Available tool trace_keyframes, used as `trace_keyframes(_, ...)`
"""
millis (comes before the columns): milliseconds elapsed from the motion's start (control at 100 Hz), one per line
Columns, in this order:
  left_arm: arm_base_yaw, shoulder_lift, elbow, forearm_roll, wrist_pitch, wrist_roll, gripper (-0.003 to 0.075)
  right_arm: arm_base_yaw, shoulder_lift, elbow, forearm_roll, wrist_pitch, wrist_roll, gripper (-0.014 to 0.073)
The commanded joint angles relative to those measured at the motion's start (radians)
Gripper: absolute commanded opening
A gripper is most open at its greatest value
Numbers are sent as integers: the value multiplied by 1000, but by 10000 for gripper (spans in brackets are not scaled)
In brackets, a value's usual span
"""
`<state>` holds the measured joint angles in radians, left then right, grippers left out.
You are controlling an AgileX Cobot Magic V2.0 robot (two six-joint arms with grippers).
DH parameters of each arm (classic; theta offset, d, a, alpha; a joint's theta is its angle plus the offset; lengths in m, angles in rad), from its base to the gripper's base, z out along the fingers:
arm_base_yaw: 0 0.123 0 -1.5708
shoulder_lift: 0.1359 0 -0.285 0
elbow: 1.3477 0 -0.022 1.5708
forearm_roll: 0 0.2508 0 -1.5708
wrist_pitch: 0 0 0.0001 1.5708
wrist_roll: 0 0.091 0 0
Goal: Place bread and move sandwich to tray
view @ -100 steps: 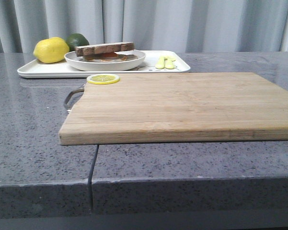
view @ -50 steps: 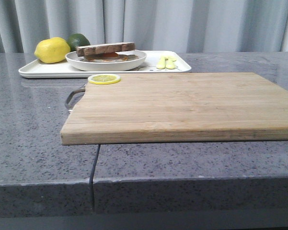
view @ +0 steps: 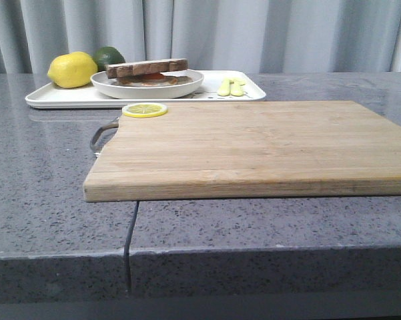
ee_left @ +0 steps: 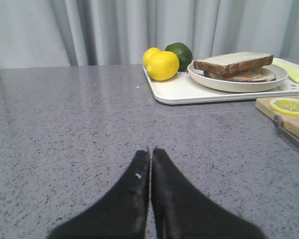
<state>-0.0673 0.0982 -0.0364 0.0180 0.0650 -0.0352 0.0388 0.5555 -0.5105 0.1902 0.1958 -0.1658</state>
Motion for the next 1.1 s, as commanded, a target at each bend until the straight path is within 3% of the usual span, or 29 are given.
trace_keyframes(0,22,-32,9,0,-77,2,-20,-5,0,-29,3,-74,-3,-67)
trace_keyframes(240,40,-134,51,0,-21,2,-20,-5,0,-29,3,-74,-3,-67)
trace_keyframes(1090,40,-134,51,5,-18,2,-20,-5,0,-29,3,-73,-3,-67)
